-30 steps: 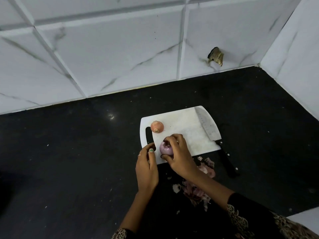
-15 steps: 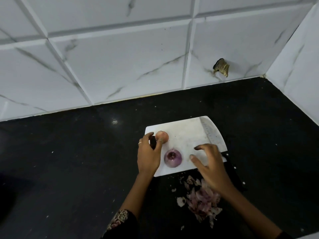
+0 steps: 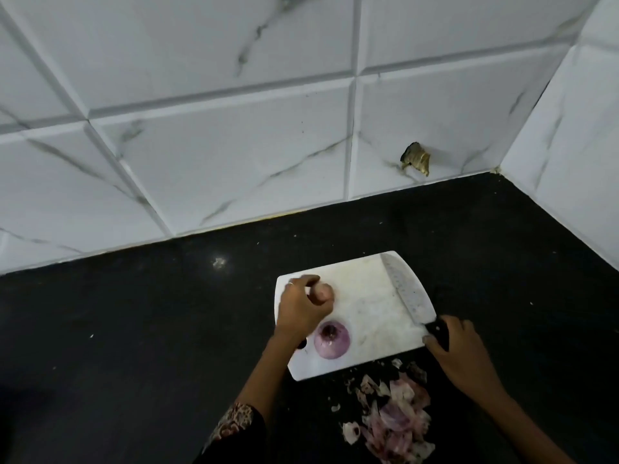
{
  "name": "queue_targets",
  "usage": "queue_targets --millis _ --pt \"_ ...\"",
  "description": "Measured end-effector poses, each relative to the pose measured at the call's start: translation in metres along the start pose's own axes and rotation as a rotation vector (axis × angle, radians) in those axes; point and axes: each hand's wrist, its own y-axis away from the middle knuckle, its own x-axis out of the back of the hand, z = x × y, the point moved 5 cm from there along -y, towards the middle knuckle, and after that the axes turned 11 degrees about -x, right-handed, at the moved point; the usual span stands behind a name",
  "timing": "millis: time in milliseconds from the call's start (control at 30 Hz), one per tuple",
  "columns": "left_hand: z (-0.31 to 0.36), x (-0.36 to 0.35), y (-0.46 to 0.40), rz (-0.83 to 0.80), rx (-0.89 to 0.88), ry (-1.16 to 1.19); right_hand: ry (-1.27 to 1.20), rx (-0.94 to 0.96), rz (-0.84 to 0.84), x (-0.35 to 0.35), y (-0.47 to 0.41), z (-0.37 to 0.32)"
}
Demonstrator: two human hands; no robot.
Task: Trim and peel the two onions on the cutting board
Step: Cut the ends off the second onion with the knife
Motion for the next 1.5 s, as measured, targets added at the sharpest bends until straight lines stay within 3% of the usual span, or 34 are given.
queue_targets --millis 167,333,533,900,1067,1500 --pt "0.031 -0.028 0.001 -0.198 -0.158 0.132 -0.007 0.02 -0.013 0.001 -0.009 -0.003" --pt "0.04 -0.051 -0.002 -0.384 -0.195 -0.017 -0.031 0.055 -0.013 0.003 -0.019 -0.001" --pt "0.044 -0.049 -0.008 -0.364 -0.197 -0.164 -0.034 0.049 -0.01 0.017 -0.017 -0.006" --pt "0.045 -0.05 -0.009 -0.311 -0.069 -0.179 -0.415 0.068 -0.234 0.012 0.021 -0.03" --pt "0.054 -0.052 -0.01 -0.342 -0.091 -0.219 -0.376 0.081 -0.285 -0.002 0.029 -0.034" --pt "0.055 -0.048 0.001 -0.317 -0.073 -0.242 -0.192 0.218 -0.204 -0.006 0.05 -0.049"
